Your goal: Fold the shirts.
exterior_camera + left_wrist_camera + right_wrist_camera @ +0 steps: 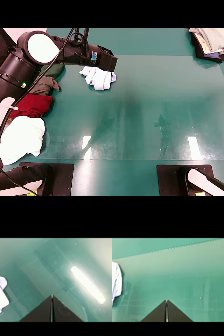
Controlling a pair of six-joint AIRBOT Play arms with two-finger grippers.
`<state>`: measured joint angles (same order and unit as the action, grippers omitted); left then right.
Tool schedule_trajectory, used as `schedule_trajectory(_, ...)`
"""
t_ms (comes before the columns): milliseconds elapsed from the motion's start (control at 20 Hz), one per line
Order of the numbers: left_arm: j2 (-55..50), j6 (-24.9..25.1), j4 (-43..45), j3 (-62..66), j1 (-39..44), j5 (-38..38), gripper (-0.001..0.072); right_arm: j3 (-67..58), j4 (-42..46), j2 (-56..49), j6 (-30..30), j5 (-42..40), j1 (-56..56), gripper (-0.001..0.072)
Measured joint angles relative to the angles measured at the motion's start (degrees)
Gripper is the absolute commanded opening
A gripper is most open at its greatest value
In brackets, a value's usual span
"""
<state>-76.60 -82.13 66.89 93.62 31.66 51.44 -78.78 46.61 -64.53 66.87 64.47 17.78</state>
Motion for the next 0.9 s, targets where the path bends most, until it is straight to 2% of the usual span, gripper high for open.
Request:
schedule_trajectory(850,-0.13,-0.04,-0.42,-0.07,0.0,-0.15,0.0022,0.07,-0.11,-0.15,0.0,0.0,-0.04,0.0017)
schedule_trajectory(900,-0.15,-0.07,-0.55,-0.07,0.0,-0.48,0.0107,0.07,-0.11,-0.15,0.0,0.0,-0.07,0.0017)
